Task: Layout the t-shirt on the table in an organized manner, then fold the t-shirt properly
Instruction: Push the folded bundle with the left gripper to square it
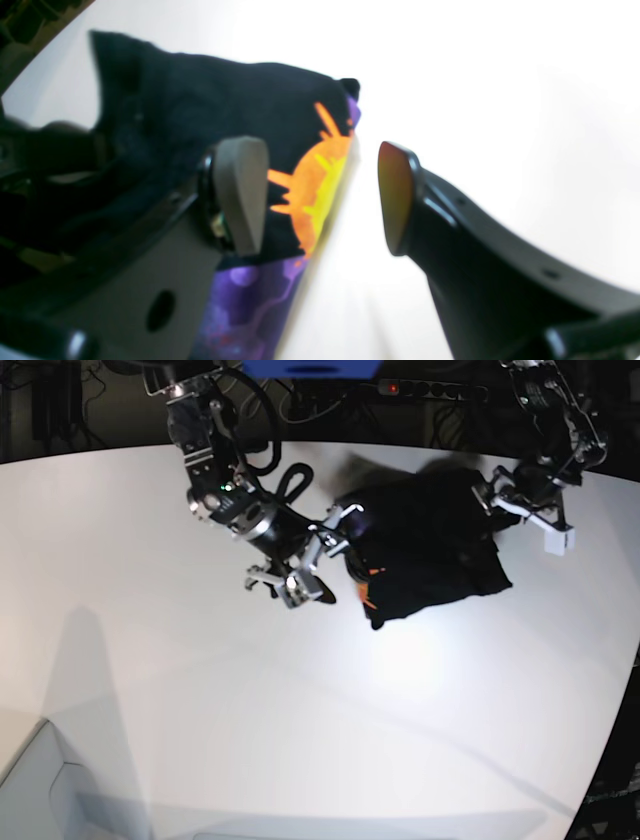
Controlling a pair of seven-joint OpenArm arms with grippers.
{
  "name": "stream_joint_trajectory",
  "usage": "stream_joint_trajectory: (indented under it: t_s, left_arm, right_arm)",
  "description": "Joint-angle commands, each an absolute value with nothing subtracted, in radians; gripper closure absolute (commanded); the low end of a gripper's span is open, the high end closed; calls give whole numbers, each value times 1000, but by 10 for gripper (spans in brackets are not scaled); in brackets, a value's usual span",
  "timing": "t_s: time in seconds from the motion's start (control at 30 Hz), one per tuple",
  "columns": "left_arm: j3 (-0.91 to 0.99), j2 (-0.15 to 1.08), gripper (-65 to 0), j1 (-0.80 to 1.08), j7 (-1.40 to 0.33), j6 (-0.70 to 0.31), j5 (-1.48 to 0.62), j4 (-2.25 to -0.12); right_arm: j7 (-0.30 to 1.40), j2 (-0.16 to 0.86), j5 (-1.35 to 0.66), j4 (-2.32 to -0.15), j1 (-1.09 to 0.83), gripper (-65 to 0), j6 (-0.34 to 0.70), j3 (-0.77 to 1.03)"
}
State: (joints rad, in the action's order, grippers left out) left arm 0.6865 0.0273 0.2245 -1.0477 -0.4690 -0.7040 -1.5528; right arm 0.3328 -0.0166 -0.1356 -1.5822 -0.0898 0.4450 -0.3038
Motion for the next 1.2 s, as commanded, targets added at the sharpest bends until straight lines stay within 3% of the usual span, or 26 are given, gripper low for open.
stream_joint_trajectory:
  t_s: [0.0,0.43,0.53,0.7,0.73,1.03,1.17]
  left_arm:
    - [659,24,-520,225,-1072,-466,-694,-1543]
    - [598,58,-498,188,-1010,-466,-693,-1363]
    - [499,99,-346,166,-966,-466,-693,-1305]
    - [320,174,-22,111,-863,-466,-693,-1190]
    - [275,191,0,90,-846,-466,-693,-1167]
    - [-289,372,-2,-239,-725,-467,-664,-1030]
    - [-524,392,-2,-406,-722,-469,-588,-1015]
  right_arm:
    - [306,-22,-145,-1603,-77,-354,452,-305]
    - [306,2,-143,-1604,-79,-354,452,-297]
    - [306,16,-143,-1606,-79,-353,452,-294]
    - [306,36,-143,-1664,-107,-353,450,-214]
    - [306,36,-143,-1676,-111,-353,450,-194]
    - [306,59,-143,-1727,-185,-353,450,7]
    - [306,58,-143,-1744,-219,-353,450,84]
